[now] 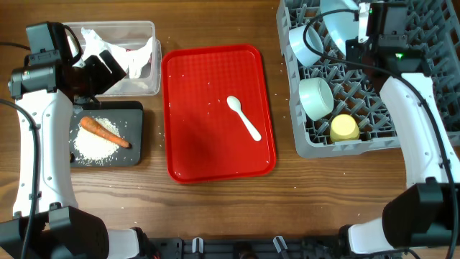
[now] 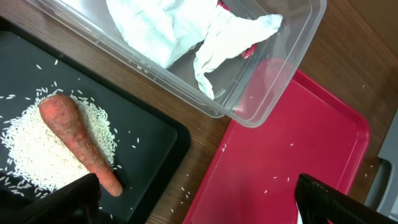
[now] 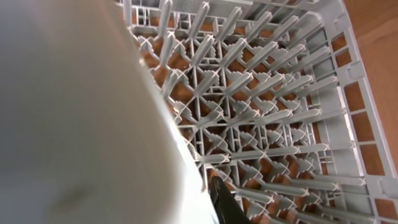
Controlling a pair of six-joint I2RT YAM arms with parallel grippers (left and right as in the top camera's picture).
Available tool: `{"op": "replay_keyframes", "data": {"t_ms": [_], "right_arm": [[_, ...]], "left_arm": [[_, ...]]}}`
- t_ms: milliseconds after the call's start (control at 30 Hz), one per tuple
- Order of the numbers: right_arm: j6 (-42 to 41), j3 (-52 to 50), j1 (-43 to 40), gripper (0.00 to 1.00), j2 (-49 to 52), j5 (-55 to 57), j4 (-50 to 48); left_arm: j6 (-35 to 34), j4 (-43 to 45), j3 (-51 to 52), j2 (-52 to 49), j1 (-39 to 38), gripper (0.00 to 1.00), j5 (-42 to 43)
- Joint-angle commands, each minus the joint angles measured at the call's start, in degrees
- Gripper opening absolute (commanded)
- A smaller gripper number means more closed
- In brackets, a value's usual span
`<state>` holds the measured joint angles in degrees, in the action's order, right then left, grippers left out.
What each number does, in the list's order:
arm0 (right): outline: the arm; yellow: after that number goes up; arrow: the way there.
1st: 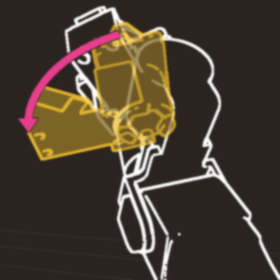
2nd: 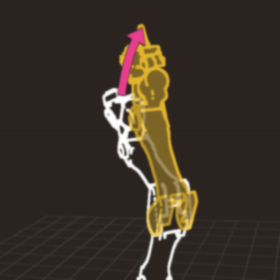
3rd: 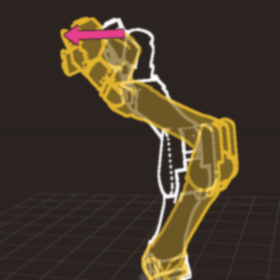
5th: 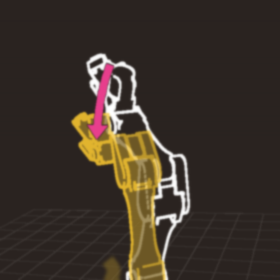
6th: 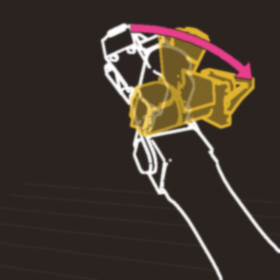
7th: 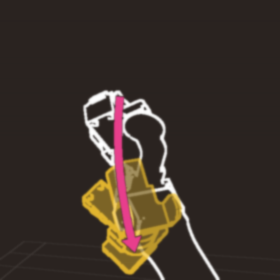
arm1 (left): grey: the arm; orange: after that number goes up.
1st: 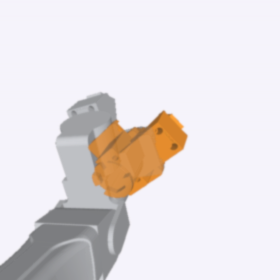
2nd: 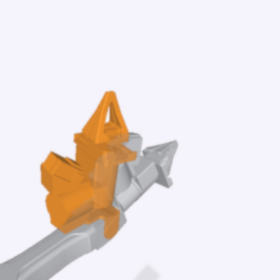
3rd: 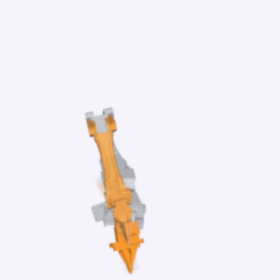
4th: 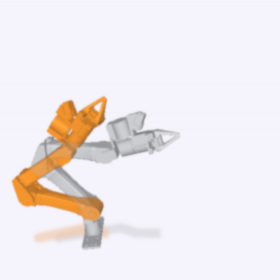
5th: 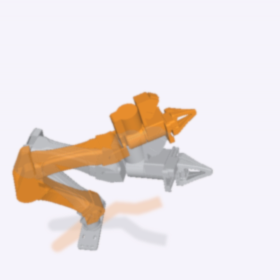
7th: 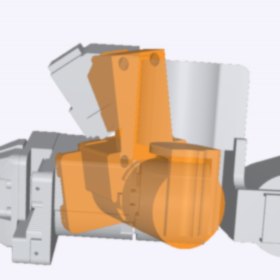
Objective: Sort waste into correct bins and load items into the dishwasher rack
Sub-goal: 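Lower the light blue plate upright into the dish rack and release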
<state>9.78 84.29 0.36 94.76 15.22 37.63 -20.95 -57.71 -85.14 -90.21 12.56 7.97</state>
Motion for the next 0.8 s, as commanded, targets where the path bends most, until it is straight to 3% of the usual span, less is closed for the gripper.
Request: {"op": "replay_keyframes", "data": {"t_ms": [0, 100, 400, 667, 700, 767], "right_arm": [[-6.5, 0.9, 0.2, 0.04, -0.2, 1.1, 0.7], [-11.0, 0.5, -0.1, 0.04, 1.8, 1.5, 1.2], [-11.3, 0.5, -2.4, 0.04, 7.1, 3.3, 1.2], [-8.4, 0.5, -4.1, 0.05, 7.3, -5.7, 0.4], [-8.5, 0.5, -4.1, 0.07, 7.3, -6.2, 0.4], [-8.5, 0.5, -4.1, 0.29, 7.5, -6.8, 0.3]], "left_arm": [[-0.5, 0.0, -0.6, 0.2, 0.2, 1.00, 0.0], [-0.5, 0.0, -0.6, 0.2, 0.2, 1.00, 0.0], [-0.5, 0.0, -0.6, 0.2, 0.2, 1.00, 0.0], [-0.5, 0.0, -0.6, 0.2, 0.2, 1.00, 0.0], [-0.5, 0.0, -0.6, 0.2, 0.2, 1.00, 0.0], [-0.5, 0.0, -0.6, 0.2, 0.2, 1.00, 0.0]]}}
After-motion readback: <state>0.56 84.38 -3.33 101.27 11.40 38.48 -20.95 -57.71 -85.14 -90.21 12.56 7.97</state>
